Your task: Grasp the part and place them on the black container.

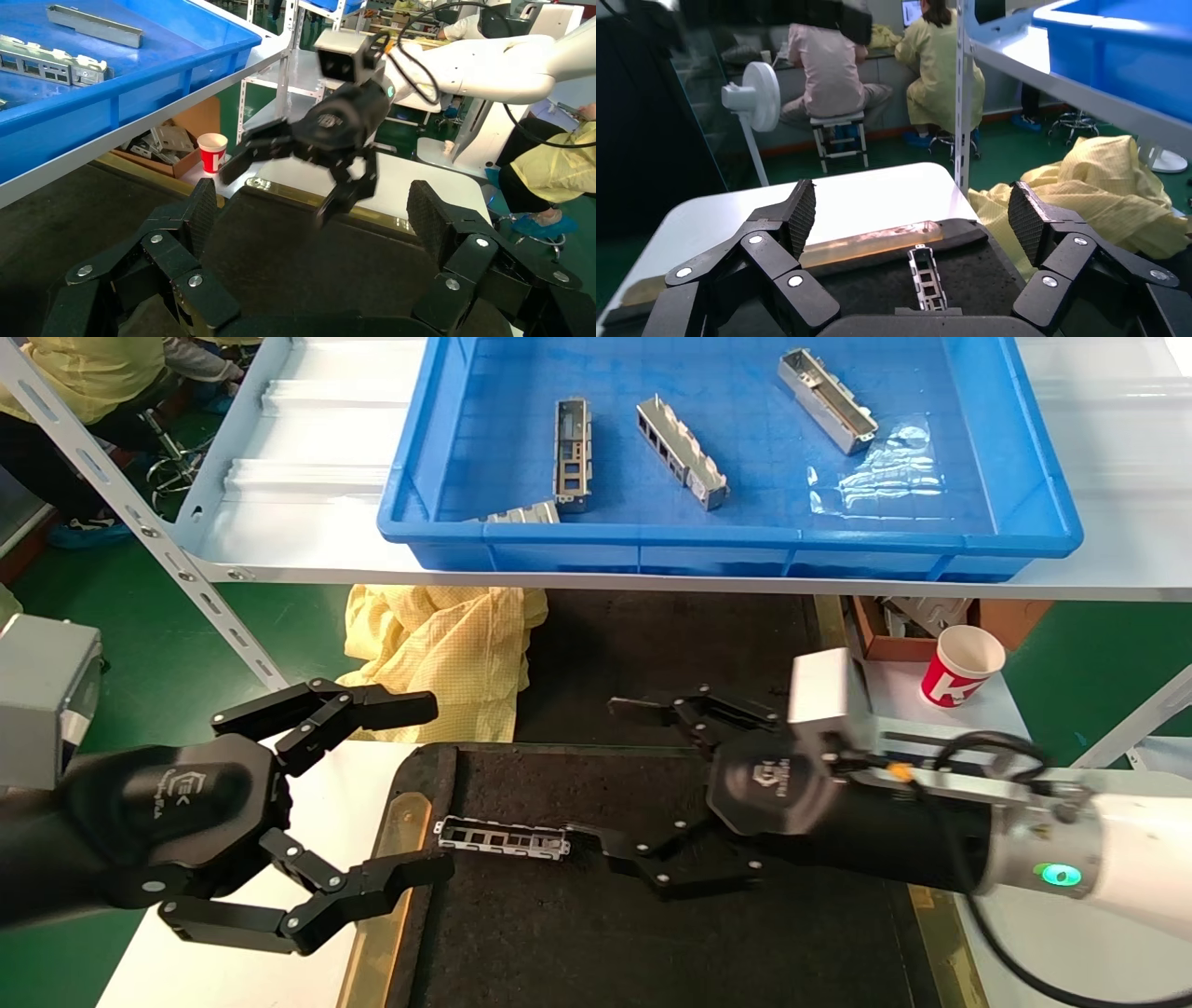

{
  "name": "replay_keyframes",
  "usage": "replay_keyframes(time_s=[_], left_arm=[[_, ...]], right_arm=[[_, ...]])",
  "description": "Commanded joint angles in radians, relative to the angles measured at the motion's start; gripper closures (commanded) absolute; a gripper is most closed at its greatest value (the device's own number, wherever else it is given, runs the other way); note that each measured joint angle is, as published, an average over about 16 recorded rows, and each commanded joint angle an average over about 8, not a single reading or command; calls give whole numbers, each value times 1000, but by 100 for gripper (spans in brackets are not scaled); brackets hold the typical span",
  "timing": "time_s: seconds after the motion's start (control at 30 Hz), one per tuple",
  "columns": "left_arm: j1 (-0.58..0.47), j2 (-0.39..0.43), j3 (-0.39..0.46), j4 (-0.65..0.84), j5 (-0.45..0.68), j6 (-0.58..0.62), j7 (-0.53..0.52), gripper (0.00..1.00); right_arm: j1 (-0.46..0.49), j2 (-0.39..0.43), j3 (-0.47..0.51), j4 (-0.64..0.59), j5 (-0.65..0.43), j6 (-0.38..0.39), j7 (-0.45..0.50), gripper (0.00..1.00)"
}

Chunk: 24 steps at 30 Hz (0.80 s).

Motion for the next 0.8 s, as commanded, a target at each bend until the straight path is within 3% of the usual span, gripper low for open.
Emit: replay_keyframes(time_s=[0.03,0.8], left_arm=[[0,0,0,0,0,0,0,0],[0,0,0,0,0,0,0,0]], right_arm=[[-15,24,28,30,3,-13,20,0],[-181,289,336,356,31,-161,244,0]])
